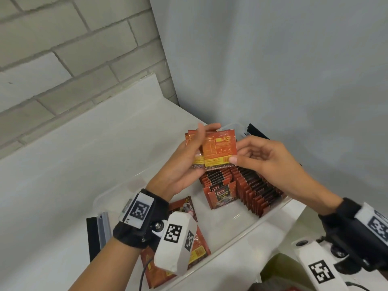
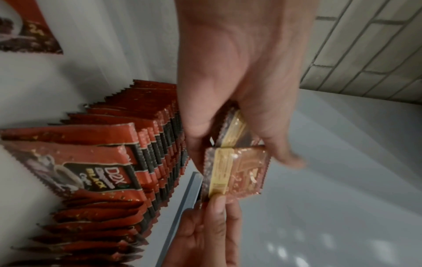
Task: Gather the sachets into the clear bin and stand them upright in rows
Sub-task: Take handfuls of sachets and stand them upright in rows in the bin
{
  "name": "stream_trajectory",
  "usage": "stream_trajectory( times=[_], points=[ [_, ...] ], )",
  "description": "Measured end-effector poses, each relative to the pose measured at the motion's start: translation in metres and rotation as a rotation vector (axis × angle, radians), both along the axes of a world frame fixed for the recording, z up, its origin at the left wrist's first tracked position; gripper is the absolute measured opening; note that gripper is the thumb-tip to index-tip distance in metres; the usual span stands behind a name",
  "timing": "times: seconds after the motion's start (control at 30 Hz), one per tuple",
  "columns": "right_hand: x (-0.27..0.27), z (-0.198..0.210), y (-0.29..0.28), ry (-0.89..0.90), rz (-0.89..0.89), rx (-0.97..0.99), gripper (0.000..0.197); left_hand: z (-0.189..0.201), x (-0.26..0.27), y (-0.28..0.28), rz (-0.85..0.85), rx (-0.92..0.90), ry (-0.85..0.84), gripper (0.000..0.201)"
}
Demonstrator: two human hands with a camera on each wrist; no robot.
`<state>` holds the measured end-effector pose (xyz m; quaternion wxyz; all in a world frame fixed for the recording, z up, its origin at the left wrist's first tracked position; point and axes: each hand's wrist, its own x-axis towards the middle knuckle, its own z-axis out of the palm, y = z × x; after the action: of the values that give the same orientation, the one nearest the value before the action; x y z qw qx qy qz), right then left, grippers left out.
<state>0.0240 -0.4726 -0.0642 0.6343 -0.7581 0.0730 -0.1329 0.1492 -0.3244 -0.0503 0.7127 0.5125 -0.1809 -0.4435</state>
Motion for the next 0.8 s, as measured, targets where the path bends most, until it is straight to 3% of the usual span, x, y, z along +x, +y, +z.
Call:
stream_trajectory(
  times=[0.07,0.13,0.23,0.43,0.63,0.8],
  points=[
    [-0.0016,0.0023,0.0007,-0.055,-0.032,0.015,0.011,0.002,0.0015,0.0006,-0.004,0.023,0.058,0.063],
    [-0.0032,0.0041,0.0021,-0.109,-0.072,0.051,0.008,0.0019,0.0031,0.0002,-0.027,0.044,0.098,0.066],
    [-0.0036,0.0057,0.0032,-0.151,-0.124,0.143,0.007,0.0002,0.0027,-0.0008,-0.077,0.102,0.104,0.049],
    [-0.0026,-0.0012,-0.0007,-0.173,-0.068,0.117,0.016,0.0,0.0008,-0.0008,-0.17,0.135,0.085,0.028],
    [-0.0023,-0.0012,-0.0016,-0.126,-0.057,0.099,0.016,-0.0018,0.0014,-0.0004,-0.156,0.092,0.031,0.03],
    [-0.0012,0.0038,0.0027,-0.042,-0.15,0.143,0.018,0.0003,0.0039,-0.0021,0.011,-0.048,0.044,0.032]
  ],
)
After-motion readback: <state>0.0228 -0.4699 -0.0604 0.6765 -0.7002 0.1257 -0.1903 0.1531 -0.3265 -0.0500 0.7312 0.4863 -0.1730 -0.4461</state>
